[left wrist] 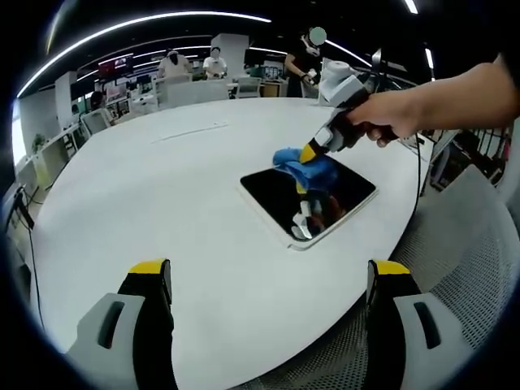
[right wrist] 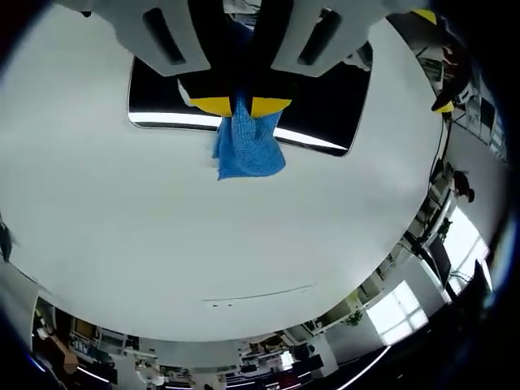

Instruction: Wipe the mirror surface with the cleaning cloth until all visible marks leave the cleaned area.

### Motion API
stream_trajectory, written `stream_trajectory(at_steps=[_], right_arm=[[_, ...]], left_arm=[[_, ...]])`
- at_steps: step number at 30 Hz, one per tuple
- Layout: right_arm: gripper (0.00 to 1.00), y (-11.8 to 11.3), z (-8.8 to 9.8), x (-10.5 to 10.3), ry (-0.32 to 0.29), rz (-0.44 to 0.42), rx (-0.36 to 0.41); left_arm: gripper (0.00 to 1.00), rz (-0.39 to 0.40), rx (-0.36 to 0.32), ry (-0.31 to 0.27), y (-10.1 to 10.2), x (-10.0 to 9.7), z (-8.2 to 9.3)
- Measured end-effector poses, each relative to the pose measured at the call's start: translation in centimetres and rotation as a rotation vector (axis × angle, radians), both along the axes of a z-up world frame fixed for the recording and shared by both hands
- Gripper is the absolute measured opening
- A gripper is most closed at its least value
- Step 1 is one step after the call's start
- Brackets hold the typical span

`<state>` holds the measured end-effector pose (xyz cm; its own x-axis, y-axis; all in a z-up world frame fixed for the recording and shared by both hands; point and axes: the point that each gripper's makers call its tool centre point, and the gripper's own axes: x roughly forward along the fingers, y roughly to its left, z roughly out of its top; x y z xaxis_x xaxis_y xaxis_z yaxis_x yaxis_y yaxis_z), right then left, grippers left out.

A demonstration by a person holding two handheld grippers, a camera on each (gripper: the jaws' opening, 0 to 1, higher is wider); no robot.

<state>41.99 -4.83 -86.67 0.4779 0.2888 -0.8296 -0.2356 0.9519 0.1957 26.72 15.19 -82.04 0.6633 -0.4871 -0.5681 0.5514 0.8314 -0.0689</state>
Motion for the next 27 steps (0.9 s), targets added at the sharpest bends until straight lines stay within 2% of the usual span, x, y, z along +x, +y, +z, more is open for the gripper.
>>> stream_trajectory(at_steps=[13, 15, 22, 27], right_arm=[[0.00, -2.7, 0.0, -0.3, 0.003, -0.016, -0.025], [0.00, -2.7, 0.0, -0.3, 0.003, -0.013, -0.021], [0.00, -2.6, -0.1, -0.2, 0.009, -0.031, -0.028], [0.00, -2.7, -0.1, -0.2, -0.003, -0.042, -0.022]], left_arm=[[0.99, 0.011, -0.002, 0.019, 0.3, -0.3, -0.4], [0.99, 0.018, -0.024, 0.007, 0.1, -0.2, 0.1], [0.99, 0.024, -0.014, -0.006, 0.3, 0.0, 0.2], [0.99, -0.007, -0.006, -0.017, -0.1, 0.0, 0.4]])
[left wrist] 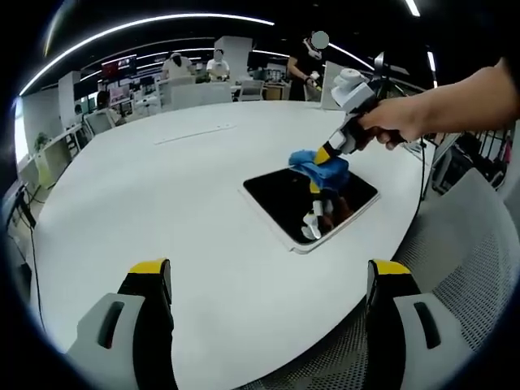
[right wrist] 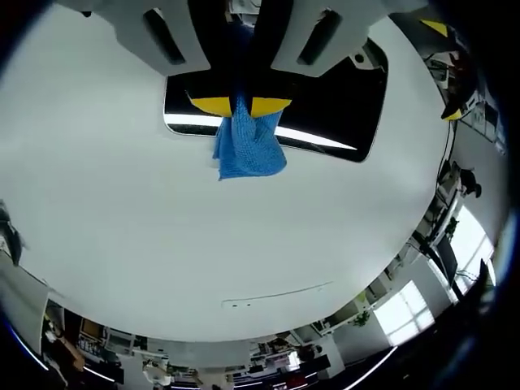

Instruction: Wipe the mirror surface with the cleaning cloth until all visible marks leave the cleaned area.

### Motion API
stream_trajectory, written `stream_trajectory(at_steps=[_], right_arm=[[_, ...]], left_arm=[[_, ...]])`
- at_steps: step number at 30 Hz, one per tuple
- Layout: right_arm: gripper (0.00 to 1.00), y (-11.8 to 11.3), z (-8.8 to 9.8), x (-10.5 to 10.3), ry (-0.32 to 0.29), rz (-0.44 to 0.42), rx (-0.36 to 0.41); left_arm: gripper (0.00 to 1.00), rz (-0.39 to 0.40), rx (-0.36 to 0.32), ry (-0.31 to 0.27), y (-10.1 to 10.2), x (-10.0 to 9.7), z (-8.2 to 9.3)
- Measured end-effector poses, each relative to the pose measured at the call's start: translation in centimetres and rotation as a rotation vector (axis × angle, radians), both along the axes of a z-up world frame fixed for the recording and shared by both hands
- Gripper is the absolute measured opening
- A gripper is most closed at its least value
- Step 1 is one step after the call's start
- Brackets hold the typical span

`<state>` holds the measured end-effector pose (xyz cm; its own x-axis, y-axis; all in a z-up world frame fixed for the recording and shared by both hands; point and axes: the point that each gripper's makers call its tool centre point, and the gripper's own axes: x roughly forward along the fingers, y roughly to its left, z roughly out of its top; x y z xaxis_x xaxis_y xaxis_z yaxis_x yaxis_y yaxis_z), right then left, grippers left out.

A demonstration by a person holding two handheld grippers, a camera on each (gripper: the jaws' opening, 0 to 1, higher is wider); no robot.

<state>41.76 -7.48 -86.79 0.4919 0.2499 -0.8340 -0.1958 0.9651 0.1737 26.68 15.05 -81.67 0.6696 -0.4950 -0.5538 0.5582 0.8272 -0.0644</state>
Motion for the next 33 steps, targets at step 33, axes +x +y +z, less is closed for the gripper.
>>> stream_trajectory(at_steps=[33], right_arm=[[0.00, 0.7, 0.2, -6.0, -0.029, -0.052, 0.040]], left_arm=[[0.98, -0.001, -0.002, -0.013, 0.0, 0.1, 0.3]])
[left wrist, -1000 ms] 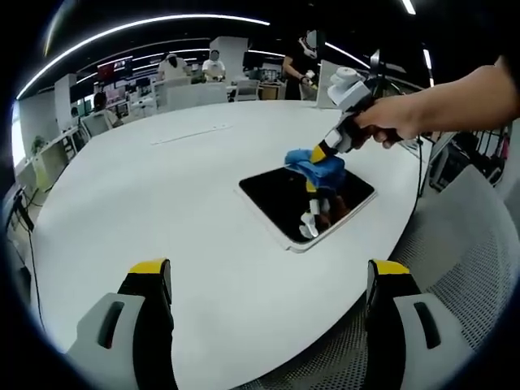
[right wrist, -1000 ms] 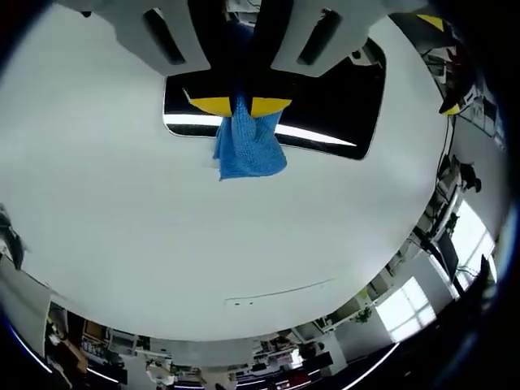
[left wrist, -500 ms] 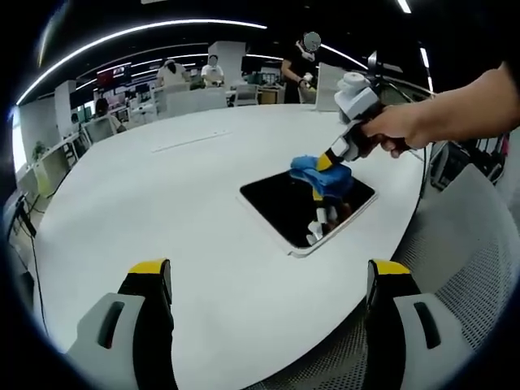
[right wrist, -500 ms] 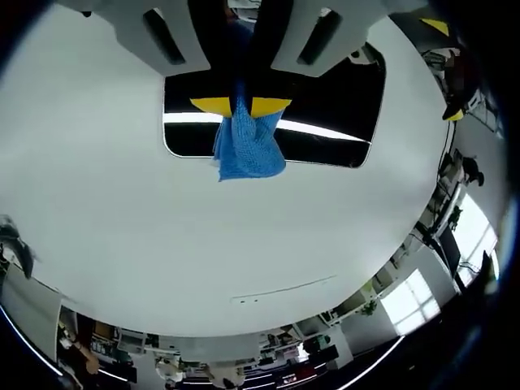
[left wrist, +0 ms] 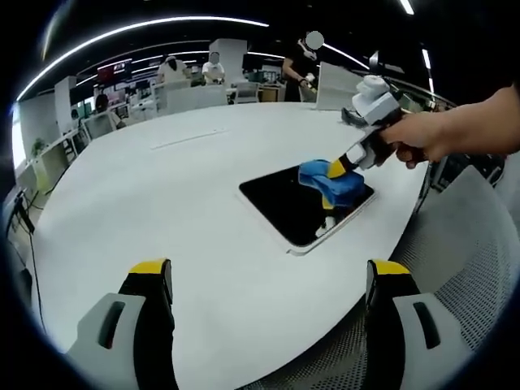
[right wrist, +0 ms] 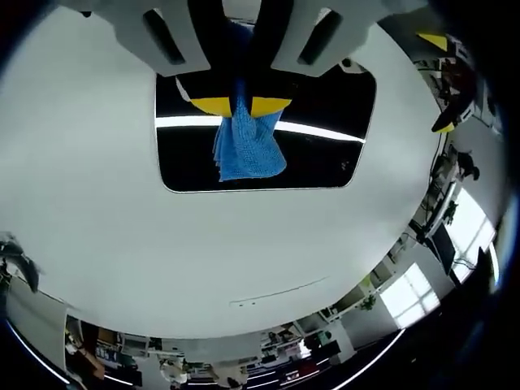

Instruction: Wipe the mirror surface with the cleaning cloth until all visible marks leave the cleaned area.

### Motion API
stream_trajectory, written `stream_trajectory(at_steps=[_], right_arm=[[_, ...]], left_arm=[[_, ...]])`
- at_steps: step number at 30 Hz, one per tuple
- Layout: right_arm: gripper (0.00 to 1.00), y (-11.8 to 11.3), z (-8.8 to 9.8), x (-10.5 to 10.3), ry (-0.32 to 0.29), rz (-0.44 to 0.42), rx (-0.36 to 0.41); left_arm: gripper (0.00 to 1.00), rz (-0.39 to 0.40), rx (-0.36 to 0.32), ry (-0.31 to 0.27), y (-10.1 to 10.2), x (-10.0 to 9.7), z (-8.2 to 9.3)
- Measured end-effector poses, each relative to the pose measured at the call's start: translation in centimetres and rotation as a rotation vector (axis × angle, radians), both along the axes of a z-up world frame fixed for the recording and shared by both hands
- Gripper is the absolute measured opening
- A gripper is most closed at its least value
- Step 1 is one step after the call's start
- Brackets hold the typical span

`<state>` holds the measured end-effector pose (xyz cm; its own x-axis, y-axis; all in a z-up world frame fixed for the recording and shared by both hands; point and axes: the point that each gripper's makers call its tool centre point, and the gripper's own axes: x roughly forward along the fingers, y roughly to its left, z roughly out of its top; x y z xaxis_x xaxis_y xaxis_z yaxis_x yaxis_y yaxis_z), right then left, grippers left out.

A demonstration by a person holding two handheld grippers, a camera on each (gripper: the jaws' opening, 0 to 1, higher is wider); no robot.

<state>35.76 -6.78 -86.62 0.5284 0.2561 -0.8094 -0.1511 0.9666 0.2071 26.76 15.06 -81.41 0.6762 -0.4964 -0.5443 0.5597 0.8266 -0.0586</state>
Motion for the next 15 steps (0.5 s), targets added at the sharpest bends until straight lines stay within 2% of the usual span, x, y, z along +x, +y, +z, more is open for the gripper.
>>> stream_trajectory(at_steps=[15], right_arm=[[0.00, 0.8, 0.1, -2.8, -0.032, 0.008, 0.004]], left_arm=[[0.99, 0.000, -0.002, 0.001, 0.0, 0.0, 0.0]])
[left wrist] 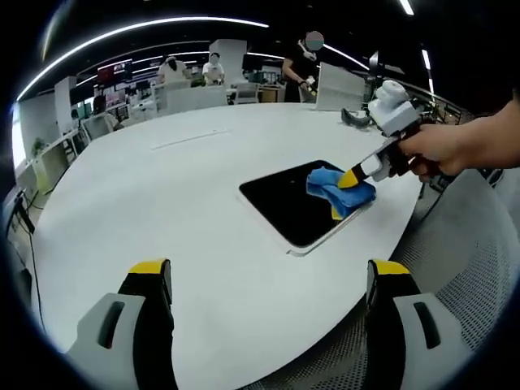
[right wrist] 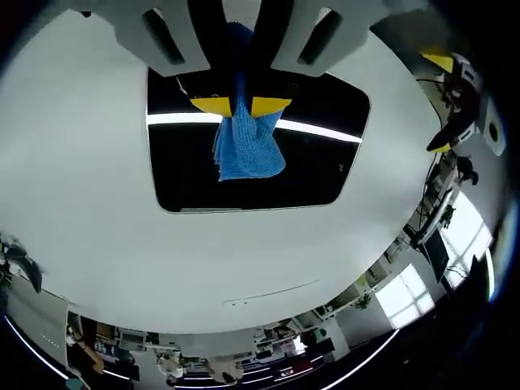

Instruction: Wipe the mirror surface with the cleaning cloth until all visible marks leave the cleaned area.

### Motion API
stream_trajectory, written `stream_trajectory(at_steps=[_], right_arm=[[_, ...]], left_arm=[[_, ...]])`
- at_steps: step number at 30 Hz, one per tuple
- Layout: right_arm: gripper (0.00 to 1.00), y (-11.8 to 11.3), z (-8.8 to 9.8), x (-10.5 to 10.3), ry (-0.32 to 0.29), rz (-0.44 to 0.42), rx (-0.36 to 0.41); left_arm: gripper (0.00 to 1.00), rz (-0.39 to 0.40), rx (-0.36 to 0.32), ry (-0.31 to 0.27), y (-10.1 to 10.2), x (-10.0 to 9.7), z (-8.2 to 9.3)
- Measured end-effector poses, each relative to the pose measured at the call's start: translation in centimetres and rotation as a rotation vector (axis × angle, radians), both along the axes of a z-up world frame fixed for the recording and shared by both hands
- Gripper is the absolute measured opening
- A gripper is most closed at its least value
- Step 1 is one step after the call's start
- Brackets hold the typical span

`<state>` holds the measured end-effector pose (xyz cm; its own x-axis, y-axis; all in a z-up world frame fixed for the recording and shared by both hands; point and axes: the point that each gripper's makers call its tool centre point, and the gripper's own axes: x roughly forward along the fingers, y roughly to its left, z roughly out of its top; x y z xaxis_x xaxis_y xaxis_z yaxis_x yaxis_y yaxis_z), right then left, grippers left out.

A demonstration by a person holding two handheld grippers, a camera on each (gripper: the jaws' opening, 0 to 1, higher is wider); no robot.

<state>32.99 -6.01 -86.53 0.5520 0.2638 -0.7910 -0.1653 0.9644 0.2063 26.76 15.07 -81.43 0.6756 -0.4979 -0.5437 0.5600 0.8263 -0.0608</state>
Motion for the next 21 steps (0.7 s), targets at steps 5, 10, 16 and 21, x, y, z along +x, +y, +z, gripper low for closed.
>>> stream_trajectory(at_steps=[5, 10, 16, 21], right_arm=[[0.00, 0.1, 0.0, -0.7, -0.002, 0.000, 0.006], [0.00, 0.2, 0.0, -1.1, -0.009, 0.007, 0.001], [0.00, 0.1, 0.0, -1.4, -0.005, 0.004, 0.006], [0.00, 0.1, 0.0, -1.9, -0.011, 0.000, 0.009]], left_arm=[[0.99, 0.009, -0.022, -0.002, -0.1, 0.1, 0.2], [0.99, 0.003, -0.016, 0.003, -0.2, -0.1, 0.0], [0.99, 0.003, -0.016, 0.004, -0.1, 0.0, 0.0], [0.99, 0.003, -0.018, 0.003, -0.2, 0.0, 0.0]])
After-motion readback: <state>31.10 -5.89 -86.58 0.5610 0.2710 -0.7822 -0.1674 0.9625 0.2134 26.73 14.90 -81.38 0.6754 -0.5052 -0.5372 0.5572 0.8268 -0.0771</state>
